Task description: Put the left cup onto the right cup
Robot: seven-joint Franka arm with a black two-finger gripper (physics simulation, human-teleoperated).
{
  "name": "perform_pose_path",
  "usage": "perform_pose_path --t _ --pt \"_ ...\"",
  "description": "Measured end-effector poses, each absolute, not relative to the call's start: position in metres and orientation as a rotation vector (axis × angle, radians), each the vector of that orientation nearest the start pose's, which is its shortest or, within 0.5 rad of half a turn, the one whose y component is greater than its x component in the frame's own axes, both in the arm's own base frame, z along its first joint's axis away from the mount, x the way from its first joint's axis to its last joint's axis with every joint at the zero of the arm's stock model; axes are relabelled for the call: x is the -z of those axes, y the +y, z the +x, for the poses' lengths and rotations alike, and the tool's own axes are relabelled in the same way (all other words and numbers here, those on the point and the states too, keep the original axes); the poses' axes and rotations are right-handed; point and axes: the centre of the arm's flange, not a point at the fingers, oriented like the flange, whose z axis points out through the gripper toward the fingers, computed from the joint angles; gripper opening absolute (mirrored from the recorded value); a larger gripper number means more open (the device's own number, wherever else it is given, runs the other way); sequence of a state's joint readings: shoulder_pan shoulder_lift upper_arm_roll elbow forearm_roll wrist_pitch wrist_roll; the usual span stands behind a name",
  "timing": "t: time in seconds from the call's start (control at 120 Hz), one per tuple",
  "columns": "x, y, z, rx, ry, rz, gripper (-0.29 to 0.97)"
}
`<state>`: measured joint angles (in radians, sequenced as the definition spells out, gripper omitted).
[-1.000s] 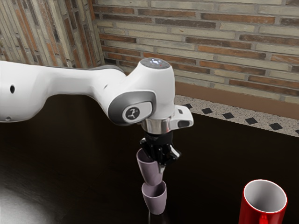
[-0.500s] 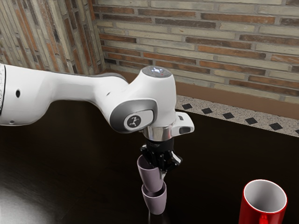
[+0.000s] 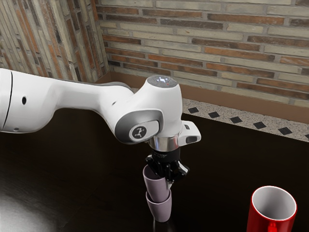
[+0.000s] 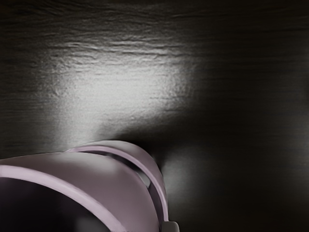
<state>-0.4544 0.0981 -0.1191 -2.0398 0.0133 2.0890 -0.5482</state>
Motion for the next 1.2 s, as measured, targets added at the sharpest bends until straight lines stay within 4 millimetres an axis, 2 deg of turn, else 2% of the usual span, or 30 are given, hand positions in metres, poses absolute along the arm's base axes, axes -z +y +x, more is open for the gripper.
perform_pose_path --t 0.133,0.35,0.458,0.583,0.742,0.858,0.958,1.025,1.108,1.2 --pt "-0.392 -0.305 0.475 -0.056 0.04 -3.119 -0.1" --pt "-0.392 -0.306 0.475 -0.053 0.019 -3.124 0.35" --pt "-0.393 -0.306 0.475 -0.052 0.01 -3.125 0.47" --pt "-0.4 -0.305 0.476 -0.036 0.002 -3.13 0.55" --pt "-0.442 -0.307 0.476 0.063 0.008 -3.149 0.6" --pt "-0.465 -0.306 0.472 0.117 0.011 -3.154 0.62" --pt "-0.481 -0.302 0.465 0.128 0.02 -3.147 0.64" --pt "-0.502 -0.297 0.467 0.148 0.049 -3.148 0.64" --pt "-0.553 -0.28 0.486 0.208 0.087 -3.158 0.65" --pt "-0.596 -0.237 0.515 0.25 0.095 -3.158 0.65"
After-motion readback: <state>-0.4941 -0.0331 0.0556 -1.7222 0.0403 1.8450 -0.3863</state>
